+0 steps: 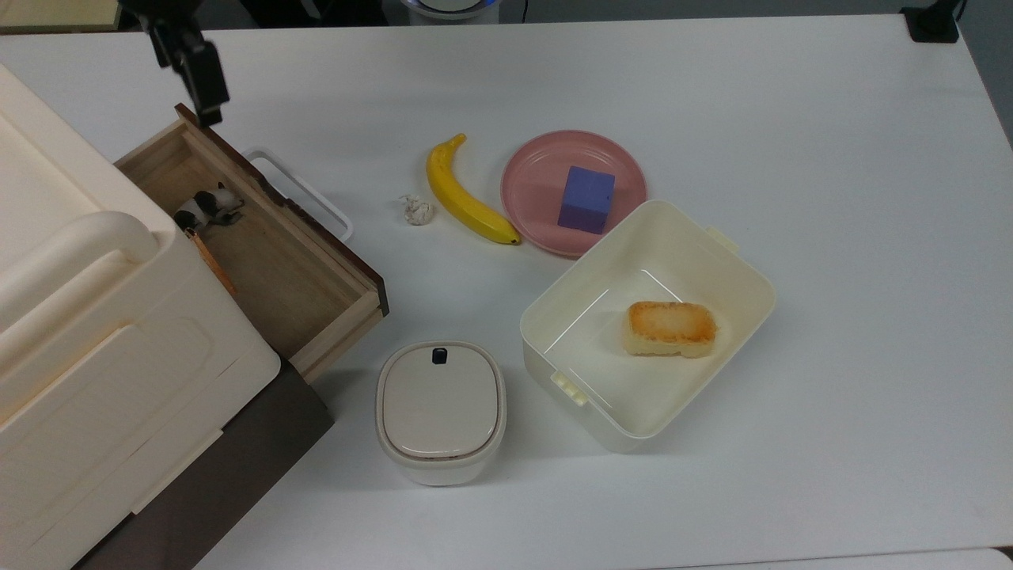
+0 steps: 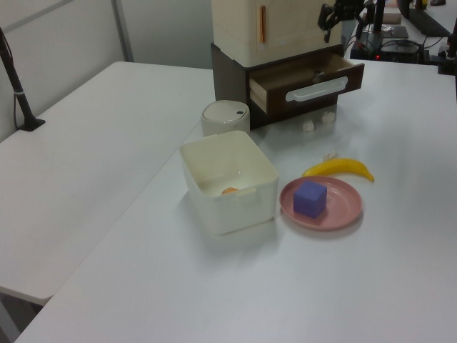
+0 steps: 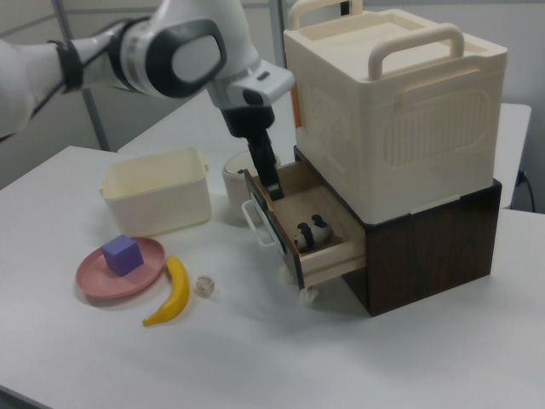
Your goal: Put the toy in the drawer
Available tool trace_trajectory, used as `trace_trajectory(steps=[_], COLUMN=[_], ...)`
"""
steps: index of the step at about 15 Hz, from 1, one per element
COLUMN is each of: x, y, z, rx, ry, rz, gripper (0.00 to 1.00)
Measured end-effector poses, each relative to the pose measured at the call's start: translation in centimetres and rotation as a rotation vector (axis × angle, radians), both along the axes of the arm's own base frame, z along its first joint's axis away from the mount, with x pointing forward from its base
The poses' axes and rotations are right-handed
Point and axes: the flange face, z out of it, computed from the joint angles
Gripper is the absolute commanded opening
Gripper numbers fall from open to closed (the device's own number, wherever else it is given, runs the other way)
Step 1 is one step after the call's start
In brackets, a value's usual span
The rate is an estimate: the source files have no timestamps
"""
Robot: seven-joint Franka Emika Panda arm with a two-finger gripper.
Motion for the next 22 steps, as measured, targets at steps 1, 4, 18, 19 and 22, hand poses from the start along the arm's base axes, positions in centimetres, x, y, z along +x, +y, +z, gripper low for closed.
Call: trace_trajectory(steps=[1, 4, 18, 19, 22], x=[-0.7, -1.6, -5.2, -5.1, -4.9], y=[0.5, 1.9, 6.7, 6.7, 6.7], z=[1.2, 2.8, 7.7, 7.6, 7.1], rx=[-0.004, -0.006, 0.087, 0.088, 0.092], ry=[0.023, 0.089, 0.165, 0.167, 0.174], rz=[0.077, 0.249, 0.747, 0.748, 0.748], gripper=[1.0, 1.0, 1.0, 1.0, 1.0])
